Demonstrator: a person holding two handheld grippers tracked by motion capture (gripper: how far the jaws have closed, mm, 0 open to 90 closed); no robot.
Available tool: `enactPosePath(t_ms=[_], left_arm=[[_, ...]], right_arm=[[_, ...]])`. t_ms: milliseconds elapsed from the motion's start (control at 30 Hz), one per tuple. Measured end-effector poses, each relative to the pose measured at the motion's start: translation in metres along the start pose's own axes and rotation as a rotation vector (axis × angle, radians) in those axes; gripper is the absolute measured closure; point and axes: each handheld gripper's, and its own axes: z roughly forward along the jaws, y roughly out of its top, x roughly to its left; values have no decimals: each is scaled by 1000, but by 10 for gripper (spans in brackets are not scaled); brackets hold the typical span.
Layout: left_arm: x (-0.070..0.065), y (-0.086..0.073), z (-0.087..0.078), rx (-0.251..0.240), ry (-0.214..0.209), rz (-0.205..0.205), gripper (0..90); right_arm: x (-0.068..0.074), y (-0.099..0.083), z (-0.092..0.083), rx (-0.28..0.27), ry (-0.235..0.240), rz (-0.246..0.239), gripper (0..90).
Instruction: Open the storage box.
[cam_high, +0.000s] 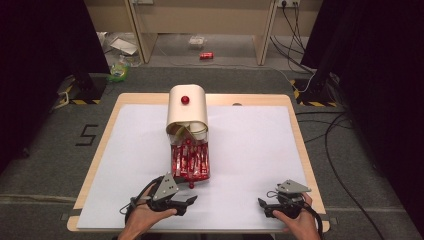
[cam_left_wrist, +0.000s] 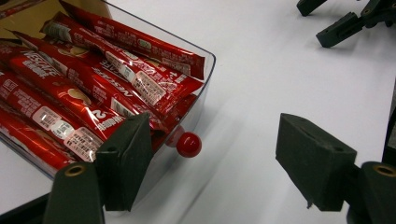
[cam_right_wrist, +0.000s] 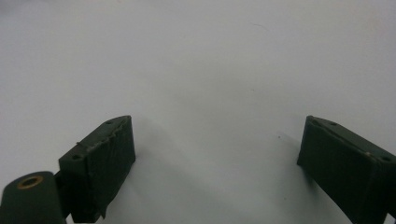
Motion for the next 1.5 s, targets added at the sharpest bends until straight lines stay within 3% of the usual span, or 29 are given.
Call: enactPosePath(t_ms=[767,1500], left_arm=[[9,9,3,-46,122,-49,292],[20,21,13,-64,164,-63,327]], right_arm=[[0,0,0,1,2,2,108],[-1,0,0,-3,5,-4,104]])
